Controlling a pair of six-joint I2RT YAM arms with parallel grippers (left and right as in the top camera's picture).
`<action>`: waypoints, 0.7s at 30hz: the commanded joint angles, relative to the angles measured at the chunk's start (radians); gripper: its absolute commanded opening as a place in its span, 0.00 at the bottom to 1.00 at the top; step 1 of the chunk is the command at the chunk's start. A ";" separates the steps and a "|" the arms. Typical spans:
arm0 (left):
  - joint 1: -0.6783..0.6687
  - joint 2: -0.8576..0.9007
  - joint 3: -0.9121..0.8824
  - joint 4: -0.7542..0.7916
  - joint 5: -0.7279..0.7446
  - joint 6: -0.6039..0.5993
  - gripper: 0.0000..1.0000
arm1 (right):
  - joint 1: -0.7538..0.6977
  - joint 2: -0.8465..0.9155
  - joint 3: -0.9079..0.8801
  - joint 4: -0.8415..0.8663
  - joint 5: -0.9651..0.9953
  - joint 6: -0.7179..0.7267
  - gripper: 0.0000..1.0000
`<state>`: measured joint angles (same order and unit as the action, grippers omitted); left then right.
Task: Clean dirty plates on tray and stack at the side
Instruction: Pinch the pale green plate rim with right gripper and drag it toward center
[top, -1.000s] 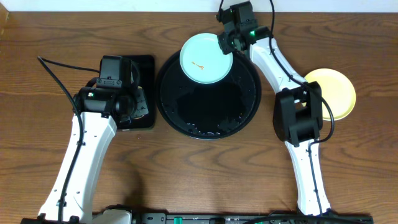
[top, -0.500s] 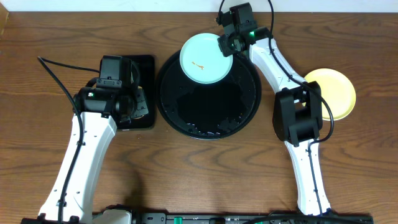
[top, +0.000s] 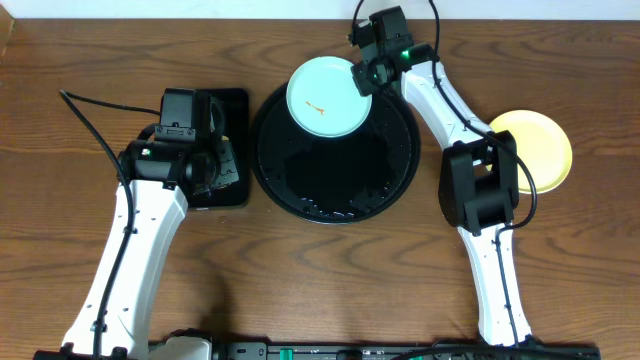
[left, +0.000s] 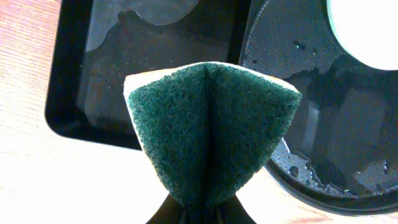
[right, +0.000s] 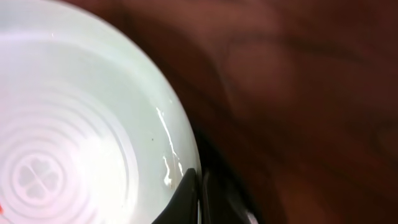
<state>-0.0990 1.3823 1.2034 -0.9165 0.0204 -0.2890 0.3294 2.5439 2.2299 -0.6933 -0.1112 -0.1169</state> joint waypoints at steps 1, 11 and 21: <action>0.005 0.003 -0.005 -0.003 -0.005 -0.008 0.08 | 0.010 -0.119 -0.006 -0.069 0.042 0.048 0.01; 0.005 0.003 -0.005 -0.002 -0.005 -0.008 0.08 | 0.016 -0.257 -0.009 -0.565 0.059 0.314 0.01; 0.005 0.003 -0.005 -0.003 -0.005 -0.008 0.08 | 0.020 -0.251 -0.193 -0.512 0.063 0.420 0.01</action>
<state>-0.0990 1.3823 1.2030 -0.9165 0.0200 -0.2893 0.3298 2.2799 2.0785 -1.2243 -0.0586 0.2535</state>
